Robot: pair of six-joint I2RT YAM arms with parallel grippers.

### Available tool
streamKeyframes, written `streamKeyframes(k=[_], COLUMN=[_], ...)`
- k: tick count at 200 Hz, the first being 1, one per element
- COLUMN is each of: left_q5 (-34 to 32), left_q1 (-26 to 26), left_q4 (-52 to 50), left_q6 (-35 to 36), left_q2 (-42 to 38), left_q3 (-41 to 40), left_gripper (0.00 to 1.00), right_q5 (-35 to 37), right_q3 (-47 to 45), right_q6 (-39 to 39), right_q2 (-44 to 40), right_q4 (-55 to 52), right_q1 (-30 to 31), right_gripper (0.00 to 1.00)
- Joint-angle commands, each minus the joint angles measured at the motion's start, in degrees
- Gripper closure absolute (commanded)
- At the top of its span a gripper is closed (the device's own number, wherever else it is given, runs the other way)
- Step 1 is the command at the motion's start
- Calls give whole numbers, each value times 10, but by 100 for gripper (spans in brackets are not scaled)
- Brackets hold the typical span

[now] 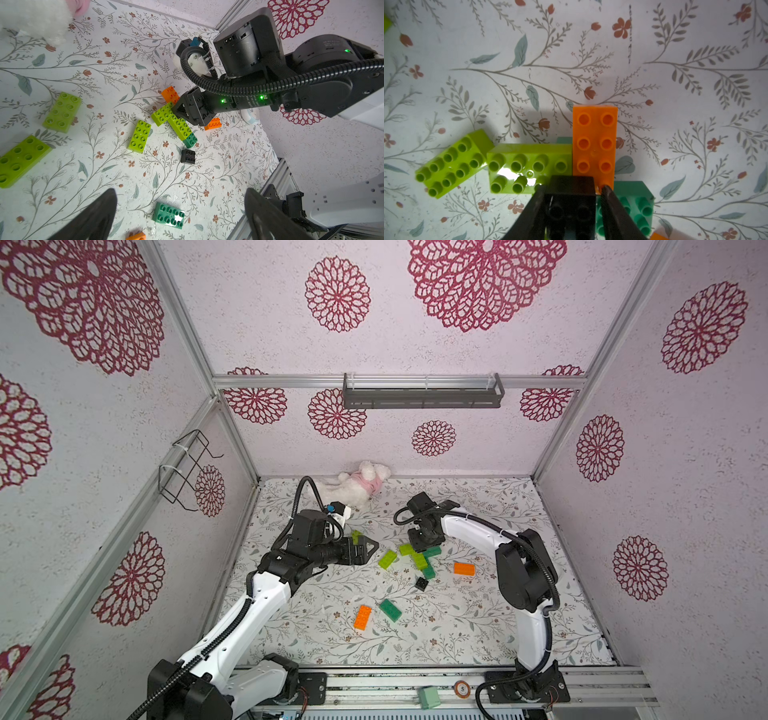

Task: Assemble a small pinwheel with lego
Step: Assemble the lego brick with the lego brick, then pick up the lego brick from the center of the board.

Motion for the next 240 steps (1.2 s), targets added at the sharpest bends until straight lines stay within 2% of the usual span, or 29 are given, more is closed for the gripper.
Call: streamKeyframes(k=[1,29,61,95,201,240], left_q5=[-6,-6,-6,-7,-14,-15], left_q1=[-4,-4,-4,-6,-9,-11], left_q4=[-4,-5,-6,-6,-8,-10], left_q6=[12,13,13,12,15,17], left_q2=[-10,-8,-8,-7,-9,-9], left_q3=[16,16,17,17,16,18], left_gripper=[3,3,3,3,3,3], right_q5=[5,-7,-26,-34,-16,-16], right_q3=[11,22,19,19,2,-23], right_q6=[11,11,12,15,19,21], right_q2=[-25,-38,-42,-37,-30,-28], right_q4=[-21,-26,-29,-26,-29,-22], right_q1=[-4,-4,-4,-4,-4,-5], right_gripper=[51,45,44,53,74,89])
